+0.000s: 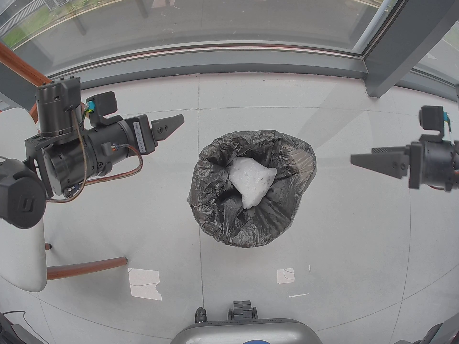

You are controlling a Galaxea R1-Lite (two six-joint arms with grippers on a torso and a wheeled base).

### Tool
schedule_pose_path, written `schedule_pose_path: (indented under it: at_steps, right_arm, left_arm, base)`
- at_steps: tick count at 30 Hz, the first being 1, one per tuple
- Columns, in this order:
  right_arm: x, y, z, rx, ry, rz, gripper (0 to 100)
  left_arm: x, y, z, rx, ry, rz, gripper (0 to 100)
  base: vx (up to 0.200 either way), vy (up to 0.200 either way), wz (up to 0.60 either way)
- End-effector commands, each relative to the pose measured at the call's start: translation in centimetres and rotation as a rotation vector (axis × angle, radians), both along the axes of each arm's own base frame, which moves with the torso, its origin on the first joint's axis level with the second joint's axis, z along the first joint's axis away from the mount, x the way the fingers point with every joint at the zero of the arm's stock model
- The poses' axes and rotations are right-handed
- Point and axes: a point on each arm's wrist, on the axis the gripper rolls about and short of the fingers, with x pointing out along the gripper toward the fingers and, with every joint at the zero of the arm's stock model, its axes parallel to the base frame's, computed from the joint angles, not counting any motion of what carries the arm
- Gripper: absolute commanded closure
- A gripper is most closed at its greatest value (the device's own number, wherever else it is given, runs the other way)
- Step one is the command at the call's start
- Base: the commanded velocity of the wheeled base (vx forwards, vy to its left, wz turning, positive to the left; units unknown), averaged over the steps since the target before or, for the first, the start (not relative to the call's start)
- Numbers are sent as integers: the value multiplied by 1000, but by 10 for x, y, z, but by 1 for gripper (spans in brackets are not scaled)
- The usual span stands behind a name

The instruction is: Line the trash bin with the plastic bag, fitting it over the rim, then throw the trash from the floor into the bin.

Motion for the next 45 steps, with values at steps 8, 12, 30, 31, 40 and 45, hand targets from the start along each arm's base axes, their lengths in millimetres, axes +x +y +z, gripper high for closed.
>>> schedule_pose_path:
  at_steps: [8,12,30,31,40,45]
  right_arm:
    - [-117,-68,-45,25,-117,-209,0]
    - [-141,-75,-58,27,-170,-253,0]
    - [-215,-95,-155,-5,-414,-388,0]
    - [-215,-95,-161,-7,-421,-405,0]
    - [-214,-96,-129,-7,-450,-445,0]
    - [-165,-85,-61,-32,-251,-432,0]
  left_arm:
    - [-98,51,-4,-20,-42,35,0]
    - [-129,65,-10,-29,-73,29,0]
    - [-237,112,-62,-71,-208,233,0]
    - [-244,114,-65,-74,-212,259,0]
    - [-293,124,-87,-73,-216,352,0]
    - [-293,123,-88,-68,-205,323,0]
  base:
    - [0,0,0]
    - [0,0,0]
    - [0,0,0]
    - [0,0,0]
    - [0,0,0]
    - [0,0,0]
